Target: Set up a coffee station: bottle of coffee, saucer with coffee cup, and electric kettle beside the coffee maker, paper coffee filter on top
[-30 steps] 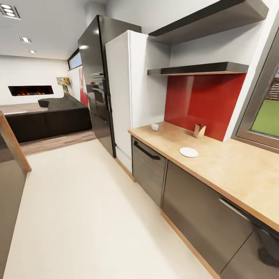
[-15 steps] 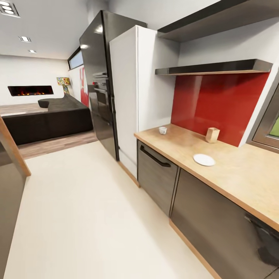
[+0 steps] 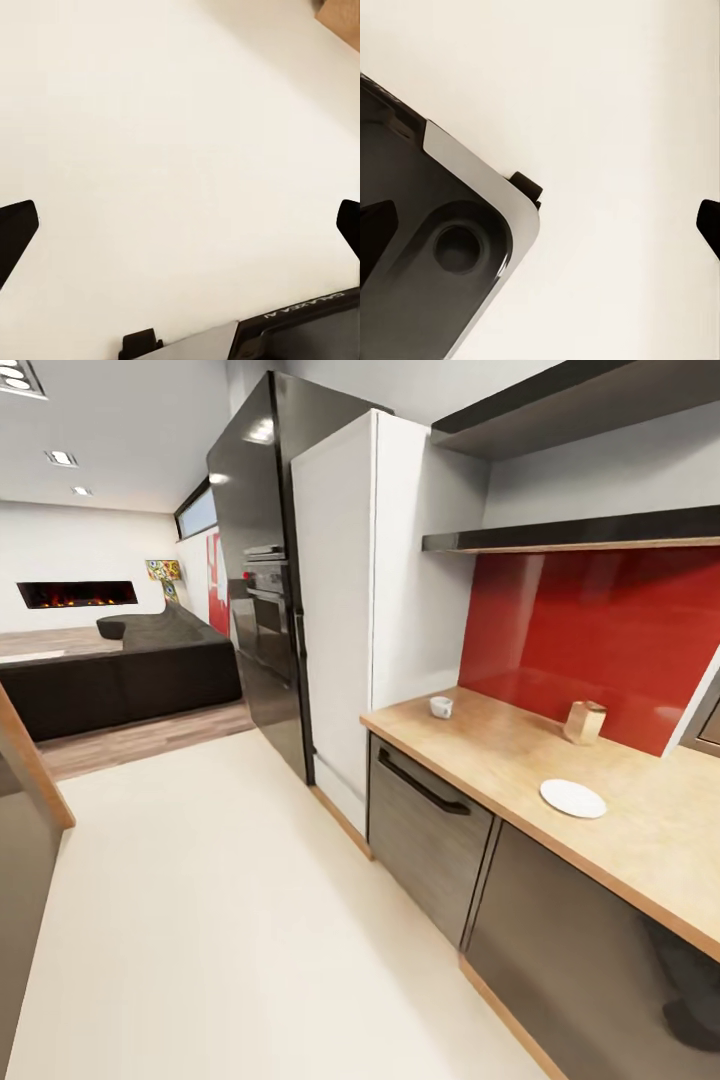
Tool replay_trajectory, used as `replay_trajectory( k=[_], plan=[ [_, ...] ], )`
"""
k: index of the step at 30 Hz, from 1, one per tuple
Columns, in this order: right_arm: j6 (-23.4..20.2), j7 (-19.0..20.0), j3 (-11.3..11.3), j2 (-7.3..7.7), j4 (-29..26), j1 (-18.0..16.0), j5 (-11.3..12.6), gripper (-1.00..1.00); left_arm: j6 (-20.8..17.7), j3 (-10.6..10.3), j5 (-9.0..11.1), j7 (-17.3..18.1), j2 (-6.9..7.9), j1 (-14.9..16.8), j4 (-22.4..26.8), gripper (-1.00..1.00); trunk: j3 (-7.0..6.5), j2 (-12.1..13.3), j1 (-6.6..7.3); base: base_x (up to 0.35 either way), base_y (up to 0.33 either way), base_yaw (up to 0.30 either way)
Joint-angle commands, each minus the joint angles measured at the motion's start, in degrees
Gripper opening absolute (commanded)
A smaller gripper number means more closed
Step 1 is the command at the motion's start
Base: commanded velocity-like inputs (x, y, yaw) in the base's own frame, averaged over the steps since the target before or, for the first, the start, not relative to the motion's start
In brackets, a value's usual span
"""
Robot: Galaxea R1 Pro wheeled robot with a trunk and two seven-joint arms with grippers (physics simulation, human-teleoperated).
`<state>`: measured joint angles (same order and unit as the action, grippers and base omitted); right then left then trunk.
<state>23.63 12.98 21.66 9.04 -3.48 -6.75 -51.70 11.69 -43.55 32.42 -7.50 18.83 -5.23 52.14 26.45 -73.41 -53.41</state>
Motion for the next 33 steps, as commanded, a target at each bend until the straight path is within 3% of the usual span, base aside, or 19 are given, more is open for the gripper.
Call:
replay_trajectory(
  k=[1, 9, 24, 33],
  plan=[
    [0.10, 0.44, 0.49, 0.01, -0.04, -0.01, -0.14, 1.00, 0.26, -0.32, 0.46, -0.41, 0.07, 0.05, 0.07, 1.00, 0.05, -0.03, -0.04, 0.304, 0.176, -0.014],
    [0.10, 0.65, 0.49, 0.01, -0.04, -0.01, -0.15, 1.00, 0.25, -0.31, 0.46, -0.41, 0.07, 0.06, 0.02, 1.00, -0.10, -0.03, -0.04, 0.264, 0.138, -0.141],
    [0.10, 0.70, 0.49, 0.01, 0.03, -0.01, -0.15, 1.00, 0.20, -0.39, 0.46, -0.41, 0.07, 0.05, -0.02, 1.00, -0.58, -0.03, -0.04, 0.029, 0.014, -0.250],
    [0.32, 0.40, 0.33, 0.14, -0.10, -0.01, -0.21, 1.00, 0.16, 0.43, 0.46, -0.41, -0.54, 0.06, -0.12, 1.00, -0.65, -0.03, -0.04, 0.138, 0.217, -0.059]
  ],
)
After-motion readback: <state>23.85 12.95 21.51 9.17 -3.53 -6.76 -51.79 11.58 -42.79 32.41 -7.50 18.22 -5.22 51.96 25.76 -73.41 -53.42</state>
